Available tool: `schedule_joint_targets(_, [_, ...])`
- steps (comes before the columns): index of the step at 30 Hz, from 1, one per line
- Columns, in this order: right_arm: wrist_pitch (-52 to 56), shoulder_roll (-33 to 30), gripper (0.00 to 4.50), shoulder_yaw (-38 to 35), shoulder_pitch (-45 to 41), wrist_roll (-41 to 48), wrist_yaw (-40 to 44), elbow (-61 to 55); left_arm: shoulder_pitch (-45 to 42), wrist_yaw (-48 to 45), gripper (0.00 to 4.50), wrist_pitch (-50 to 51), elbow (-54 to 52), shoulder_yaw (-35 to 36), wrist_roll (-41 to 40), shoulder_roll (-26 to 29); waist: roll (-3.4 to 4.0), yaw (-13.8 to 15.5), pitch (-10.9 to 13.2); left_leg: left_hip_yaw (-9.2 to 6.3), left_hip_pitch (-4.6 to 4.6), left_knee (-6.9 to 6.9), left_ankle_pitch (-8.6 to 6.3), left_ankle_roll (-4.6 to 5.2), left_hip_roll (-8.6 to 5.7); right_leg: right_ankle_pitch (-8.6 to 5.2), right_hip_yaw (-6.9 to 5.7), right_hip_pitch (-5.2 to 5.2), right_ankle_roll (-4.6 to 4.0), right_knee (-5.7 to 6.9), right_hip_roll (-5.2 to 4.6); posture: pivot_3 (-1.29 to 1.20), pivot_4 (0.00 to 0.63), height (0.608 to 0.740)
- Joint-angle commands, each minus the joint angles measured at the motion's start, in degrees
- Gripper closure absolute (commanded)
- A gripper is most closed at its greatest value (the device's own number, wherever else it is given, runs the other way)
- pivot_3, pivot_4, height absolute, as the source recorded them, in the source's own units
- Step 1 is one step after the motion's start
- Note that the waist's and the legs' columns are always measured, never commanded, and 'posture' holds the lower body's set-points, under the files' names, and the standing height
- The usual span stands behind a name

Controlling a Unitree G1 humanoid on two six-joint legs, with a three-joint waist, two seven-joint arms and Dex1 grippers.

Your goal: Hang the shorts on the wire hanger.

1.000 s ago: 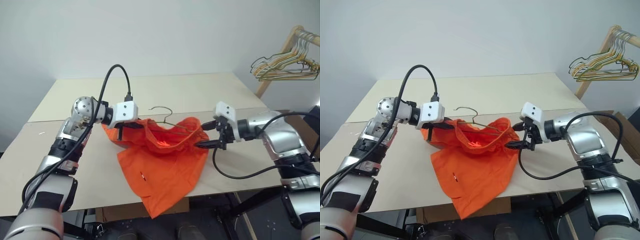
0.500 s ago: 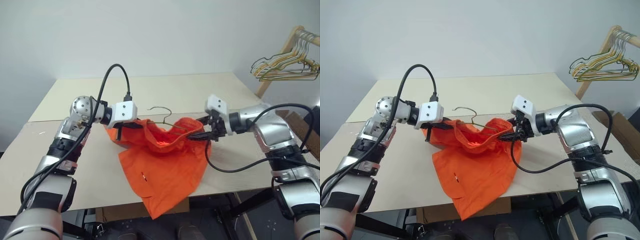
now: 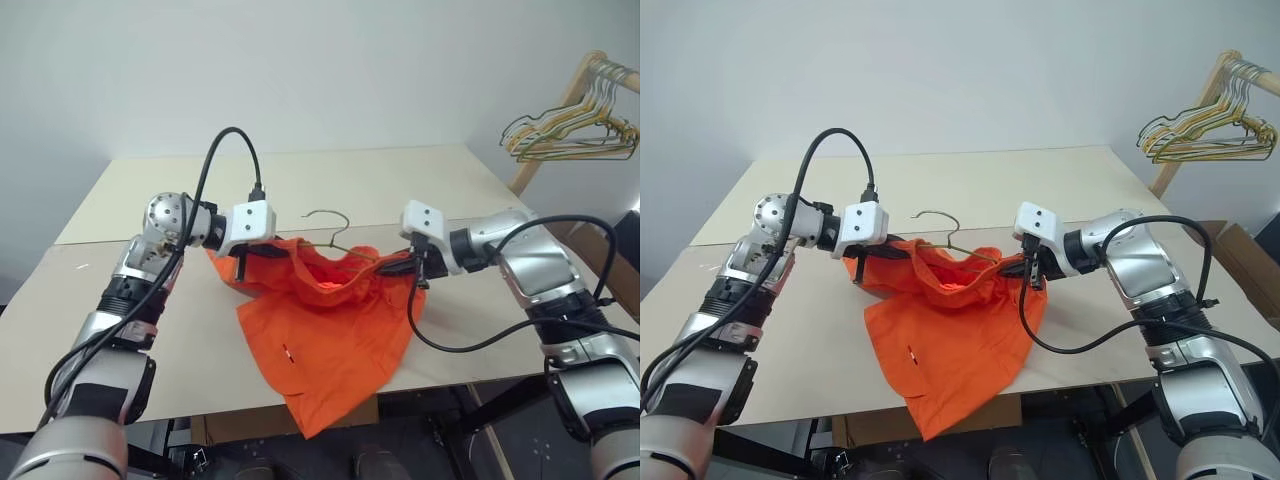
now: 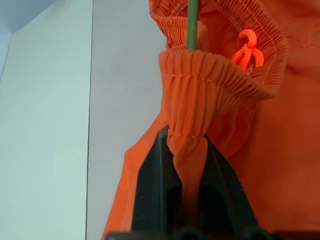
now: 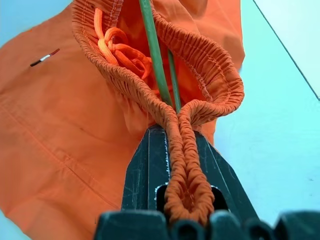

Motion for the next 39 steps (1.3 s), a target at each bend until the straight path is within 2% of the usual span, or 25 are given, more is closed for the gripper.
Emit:
schedule_joint_targets(1, [-0.68,-0.67,4.41,-1.14,-0.59,-0.36,-0.27,-1.80,-0.77,0.78,3.91,-0.84,0.85,3.17,-2.80,-0.03,0.00,0.01,0.00,0.00,0.00,0.00,0.00,0.00,0.00,0.00,0.00,0.00,0.00,0.00,0.00,-0.10,0.000,0.740])
schedule_joint_targets(9, [3.07,-7.12,4.41,-7.16,-0.67,4.14,2.64,-6.70,-2.21,1.80,1.46,-4.50,8.42,5.93,-1.51,5.43,0.04,-0.03,0.02,-0.02,0.00,-0.01,0.00,0.00,0.01,0.00,-0.01,-0.02,0.00,0.00,0.00,-0.11,0.000,0.740])
schedule_joint_targets(13, [4.95,-10.31,4.41,-9.79,-0.42,6.36,3.22,-8.73,-3.42,3.05,0.16,-6.01,13.86,6.59,-1.26,5.59,0.04,0.27,0.03,-0.02,0.00,0.00,0.00,0.00,0.00,0.00,-0.07,0.03,0.00,-0.04,-0.04,-0.12,0.000,0.740])
schedule_joint_targets(14, [5.27,-10.82,4.41,-10.14,-0.30,6.62,3.29,-9.16,-3.54,3.52,0.00,-6.71,14.86,6.96,-1.35,5.19,0.04,0.26,0.03,-0.01,0.00,0.00,0.00,0.00,-0.01,0.00,-0.08,0.03,0.01,-0.04,-0.04,-0.12,0.000,0.740])
schedule_joint_targets(19, [5.63,-12.06,4.41,-10.76,0.51,8.37,3.77,-11.51,-5.16,-2.56,0.00,-2.19,16.32,10.12,-7.93,2.46,0.04,0.01,0.03,0.00,-0.09,0.00,0.00,0.00,0.00,0.00,-0.09,-0.05,0.01,-0.02,-0.03,-0.13,0.000,0.740])
schedule_joint_targets(25, [7.43,-13.21,4.41,-11.66,0.10,9.71,3.25,-12.04,-6.22,-5.08,0.00,-5.31,20.31,8.64,-5.43,2.81,0.05,-0.34,0.03,0.00,-0.10,0.00,0.00,0.00,0.00,0.00,-0.09,-0.09,0.00,-0.01,-0.01,-0.15,0.000,0.740])
schedule_joint_targets(29, [12.37,-15.89,4.41,-13.58,-2.67,10.87,2.79,-9.69,-7.10,-5.22,0.00,-3.74,19.44,11.41,-8.17,2.66,0.09,-0.46,0.06,-0.01,-0.12,0.00,0.00,0.00,0.01,0.00,-0.09,-0.10,0.01,-0.01,-0.02,-0.16,0.000,0.740])
schedule_joint_targets(36, [19.27,-18.96,4.41,-17.04,-1.11,12.16,-1.13,-7.12,-3.85,-9.86,0.00,7.46,7.07,19.04,-20.83,2.98,0.10,-0.84,0.06,-0.01,-0.19,-0.01,0.00,-0.01,0.04,-0.01,-0.11,-0.15,0.01,-0.03,-0.04,-0.17,0.000,0.740])
schedule_joint_targets(39, [26.96,-17.69,4.41,-19.37,-0.23,12.14,-7.86,-6.77,-0.25,-8.71,0.00,12.16,-0.92,19.61,-23.67,2.50,0.21,-1.37,0.03,-0.04,-0.16,-0.01,0.00,0.00,0.05,0.00,-0.11,-0.13,0.00,-0.01,-0.04,-0.17,0.000,0.740])
